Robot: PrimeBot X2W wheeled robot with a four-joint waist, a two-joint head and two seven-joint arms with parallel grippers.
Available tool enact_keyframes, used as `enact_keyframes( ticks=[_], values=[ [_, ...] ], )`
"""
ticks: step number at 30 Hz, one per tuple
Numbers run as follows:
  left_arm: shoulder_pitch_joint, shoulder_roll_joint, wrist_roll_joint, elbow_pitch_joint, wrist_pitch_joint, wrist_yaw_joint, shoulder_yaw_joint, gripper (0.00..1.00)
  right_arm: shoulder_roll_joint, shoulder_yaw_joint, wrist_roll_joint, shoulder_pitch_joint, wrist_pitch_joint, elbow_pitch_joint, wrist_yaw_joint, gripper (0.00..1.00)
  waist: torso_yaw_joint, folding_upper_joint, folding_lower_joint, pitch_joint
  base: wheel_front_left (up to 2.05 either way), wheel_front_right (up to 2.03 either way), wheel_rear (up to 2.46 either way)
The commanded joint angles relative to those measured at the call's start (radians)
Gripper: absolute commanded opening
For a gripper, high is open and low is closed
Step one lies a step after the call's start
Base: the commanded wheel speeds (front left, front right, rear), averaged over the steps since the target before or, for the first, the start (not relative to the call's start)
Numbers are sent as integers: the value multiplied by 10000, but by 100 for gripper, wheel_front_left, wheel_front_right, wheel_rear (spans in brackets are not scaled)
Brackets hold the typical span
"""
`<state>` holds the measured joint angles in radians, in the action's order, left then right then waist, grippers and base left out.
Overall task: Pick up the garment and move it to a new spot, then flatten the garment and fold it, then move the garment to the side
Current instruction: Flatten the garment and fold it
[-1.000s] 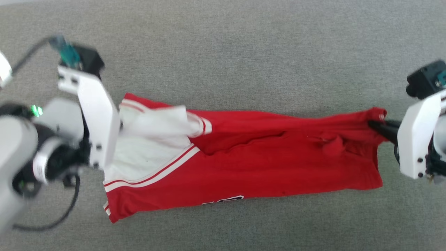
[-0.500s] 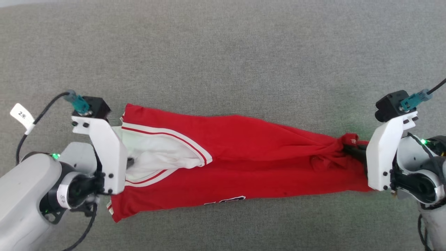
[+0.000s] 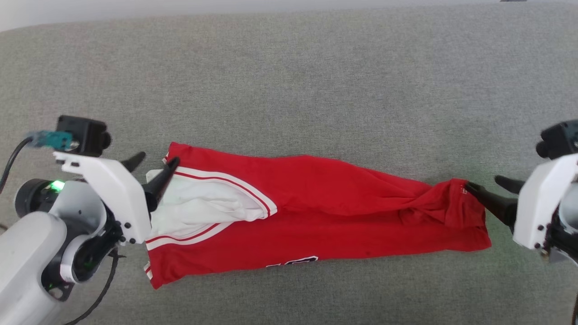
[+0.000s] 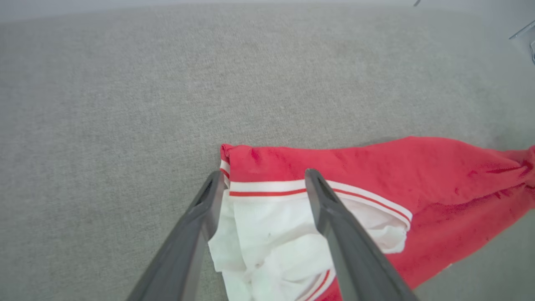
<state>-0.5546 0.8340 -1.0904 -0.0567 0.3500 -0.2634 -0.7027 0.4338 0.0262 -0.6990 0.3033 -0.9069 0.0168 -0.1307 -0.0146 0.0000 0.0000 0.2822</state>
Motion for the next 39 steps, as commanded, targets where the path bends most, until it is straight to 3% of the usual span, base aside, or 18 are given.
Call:
enact_keyframes(
  ticks=[1, 6, 13, 19, 24, 25, 26, 28, 39],
  values=[
    [157, 25, 241, -22, -199, 79, 51, 100, -23, -37, -31, -145, -21, 5, 0, 100, 14, 0, 0, -2, 0, 0, 0],
    [702, -117, 647, -45, -2129, 264, 456, 100, -32, -409, -17, -625, 67, -72, 0, 100, 129, 0, 0, 56, 0, 0, 0],
    [1400, -504, 1035, 291, -4356, 396, 865, 100, -78, -190, -78, -617, 508, -920, 0, 100, 440, 0, 0, 202, 0, 0, 0],
    [1995, -911, 1154, 703, -5741, 533, 1200, 100, -52, 942, -485, -116, 899, -2124, 0, 100, 732, 0, 0, 314, 0, 0, 0],
    [2485, -1428, 1387, 1050, -6113, 794, 1770, 100, -181, 2267, -1166, 173, 683, -3044, -35, 100, 1002, 0, 0, 357, 0, 0, 0],
    [2572, -1518, 1512, 1123, -6144, 849, 1919, 100, -216, 2474, -1368, 170, 547, -3201, -37, 91, 1057, 0, 0, 357, 0, 0, 0],
    [2627, -1673, 1566, 1112, -6150, 931, 2143, 100, -245, 2666, -1571, 172, 400, -3291, -38, 44, 1109, 0, 0, 354, 0, 0, 0],
    [2919, -2009, 1834, 1124, -6152, 1079, 2691, 100, -213, 2915, -1967, 188, 254, -3355, -48, 0, 1186, 0, 0, 345, 0, 0, 0],
    [4484, -3973, 3605, 960, -6162, 2631, 5463, 100, 1140, 1653, -2939, 748, 672, -3266, 15, 0, 1287, 0, 0, 117, 0, 0, 0]
  ],
)
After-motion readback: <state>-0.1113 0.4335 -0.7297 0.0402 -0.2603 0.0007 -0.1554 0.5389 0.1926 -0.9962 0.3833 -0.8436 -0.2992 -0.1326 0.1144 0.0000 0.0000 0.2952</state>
